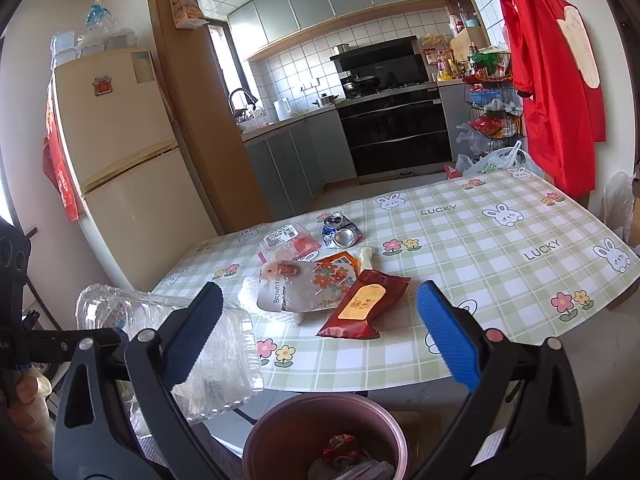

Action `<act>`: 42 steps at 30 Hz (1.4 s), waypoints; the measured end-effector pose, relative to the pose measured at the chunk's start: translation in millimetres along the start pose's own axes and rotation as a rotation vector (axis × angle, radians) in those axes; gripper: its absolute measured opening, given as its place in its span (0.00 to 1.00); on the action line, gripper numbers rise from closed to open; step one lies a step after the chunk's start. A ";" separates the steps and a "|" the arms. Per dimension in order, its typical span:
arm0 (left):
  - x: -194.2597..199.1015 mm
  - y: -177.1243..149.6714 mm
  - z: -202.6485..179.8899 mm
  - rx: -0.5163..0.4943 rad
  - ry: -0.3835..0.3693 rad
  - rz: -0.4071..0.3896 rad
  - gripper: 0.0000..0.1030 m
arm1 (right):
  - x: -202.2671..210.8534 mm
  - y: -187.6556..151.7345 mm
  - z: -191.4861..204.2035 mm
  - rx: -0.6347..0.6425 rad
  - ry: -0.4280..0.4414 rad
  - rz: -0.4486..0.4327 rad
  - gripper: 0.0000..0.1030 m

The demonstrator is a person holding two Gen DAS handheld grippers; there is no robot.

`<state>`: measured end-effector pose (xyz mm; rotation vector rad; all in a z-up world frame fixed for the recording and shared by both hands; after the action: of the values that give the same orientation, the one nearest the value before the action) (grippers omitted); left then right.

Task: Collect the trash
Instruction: 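Lower the clear container into the bin with the left tool and open it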

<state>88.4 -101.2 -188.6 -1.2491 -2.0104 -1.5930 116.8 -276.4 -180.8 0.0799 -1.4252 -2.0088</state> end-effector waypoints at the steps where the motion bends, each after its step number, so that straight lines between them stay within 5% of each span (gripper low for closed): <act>1: -1.1 -0.3 0.4 0.001 0.004 0.002 0.11 | -0.1 0.2 0.2 0.000 0.000 -0.001 0.93; 19: -11.6 -8.0 -4.0 -0.009 0.003 0.044 0.14 | -1.5 -3.9 1.2 0.002 0.001 0.007 0.93; 30: -27.5 -8.5 0.2 -0.015 0.028 0.074 0.42 | 0.1 -5.2 -3.9 -0.011 -0.013 0.005 0.93; 36: -31.1 -9.7 1.5 -0.015 0.027 0.094 0.46 | -0.4 -4.9 -5.6 -0.016 -0.019 0.006 0.93; 42: -46.4 -8.9 -3.2 -0.181 0.111 0.167 0.54 | 4.3 -1.6 -12.8 -0.031 -0.038 -0.011 0.93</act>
<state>107.8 -124.8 -224.8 -1.3212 -1.6801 -1.7514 117.9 -289.0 -185.9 0.0369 -1.4196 -2.0505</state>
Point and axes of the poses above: each gripper's, at about its wrist camera, not at the fingertips, and x roughly against the way its jaws point, z to its left, y to its top, the point moved 9 cm from there along -x, roughly the way its jaws point, and after that the axes turned 14 degrees about y, right-handed, at the moved point
